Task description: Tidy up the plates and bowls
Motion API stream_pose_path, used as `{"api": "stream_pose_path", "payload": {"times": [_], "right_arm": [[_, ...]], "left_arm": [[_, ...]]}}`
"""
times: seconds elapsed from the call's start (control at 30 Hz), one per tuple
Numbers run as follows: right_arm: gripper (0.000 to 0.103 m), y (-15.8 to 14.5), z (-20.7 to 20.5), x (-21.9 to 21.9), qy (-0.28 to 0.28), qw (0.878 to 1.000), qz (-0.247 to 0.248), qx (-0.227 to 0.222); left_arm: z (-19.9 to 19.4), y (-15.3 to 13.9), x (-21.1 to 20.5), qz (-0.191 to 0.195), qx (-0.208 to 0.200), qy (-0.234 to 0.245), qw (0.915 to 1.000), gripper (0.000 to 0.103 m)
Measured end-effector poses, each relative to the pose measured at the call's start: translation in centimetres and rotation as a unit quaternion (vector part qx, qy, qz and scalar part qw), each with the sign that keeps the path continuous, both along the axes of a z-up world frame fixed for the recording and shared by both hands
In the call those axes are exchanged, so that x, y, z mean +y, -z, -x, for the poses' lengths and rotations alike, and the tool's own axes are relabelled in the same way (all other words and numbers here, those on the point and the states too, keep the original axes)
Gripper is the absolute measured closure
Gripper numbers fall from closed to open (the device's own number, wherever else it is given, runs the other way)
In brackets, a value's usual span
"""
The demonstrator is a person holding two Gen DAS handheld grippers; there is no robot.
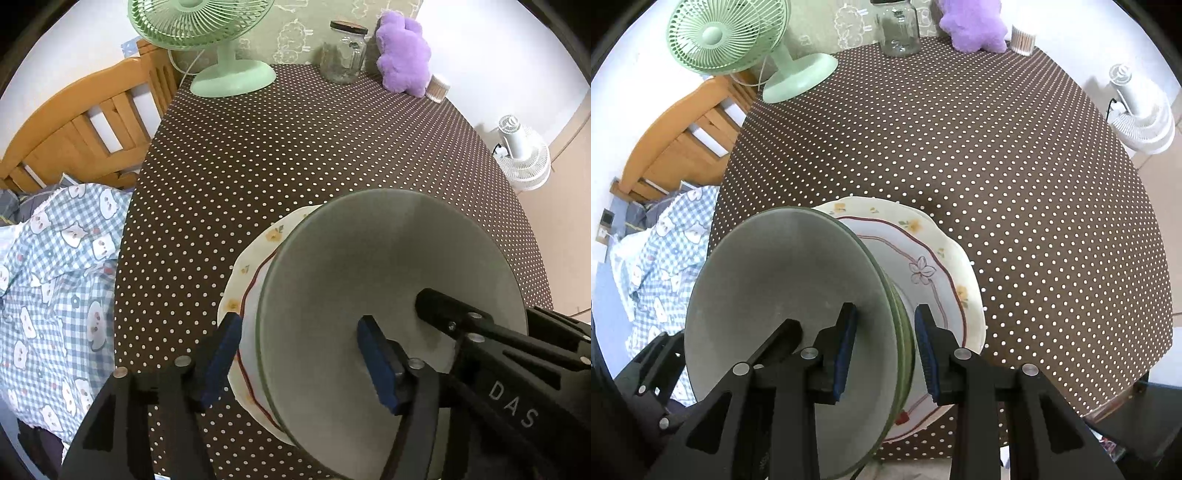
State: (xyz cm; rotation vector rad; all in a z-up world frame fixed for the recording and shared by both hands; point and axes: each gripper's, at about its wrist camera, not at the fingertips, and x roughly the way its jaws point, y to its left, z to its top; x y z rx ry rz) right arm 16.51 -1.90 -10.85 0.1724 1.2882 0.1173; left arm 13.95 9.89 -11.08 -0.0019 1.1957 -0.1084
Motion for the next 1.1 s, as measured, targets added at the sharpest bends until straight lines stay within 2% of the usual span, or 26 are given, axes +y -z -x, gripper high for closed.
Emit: {"api": "stream_pose_path", "payload": {"times": [0.1, 0.23, 0.33, 0.43, 0.77, 1.0, 1.1], "right_arm": [[0.053, 0.0, 0.1, -0.3, 0.001, 1.000, 0.013, -0.001], [0.046, -0.2, 0.2, -0.7, -0.003, 1.000, 0.023, -0.007], [0.038, -0.7, 0.3, -1.1, -0.009, 0.999, 0.025, -0.021], [0.034, -1.7, 0.5, -1.2, -0.017, 0.999, 0.025, -0.041], [0.027, -6.0, 2.5, -3.4, -0.041, 0.989, 0.020, -0.138], [0.024, -8.8, 5.3, -6.6, -0.047, 0.976, 0.022, -0.211], [0.017, -9.5, 6.8, -8.1, -0.041, 0.968, 0.031, -0.246]], "left_arm": [[0.3, -0.1, 0.0, 0.000, -0.003, -0.002, 1.0000, 0.035], [0.4, -0.4, -0.3, -0.017, -0.008, -0.016, 0.9997, 0.023], [0.6, -1.1, -0.2, -0.023, -0.018, -0.028, 0.9992, 0.022], [1.1, -2.0, -0.4, -0.027, -0.036, -0.040, 0.9982, 0.022], [3.7, -6.1, -2.6, -0.043, -0.119, -0.070, 0.9895, 0.022], [6.2, -8.1, -4.3, -0.051, -0.173, -0.093, 0.9792, 0.021], [7.4, -8.4, -5.1, -0.053, -0.194, -0.100, 0.9744, 0.015]]}}
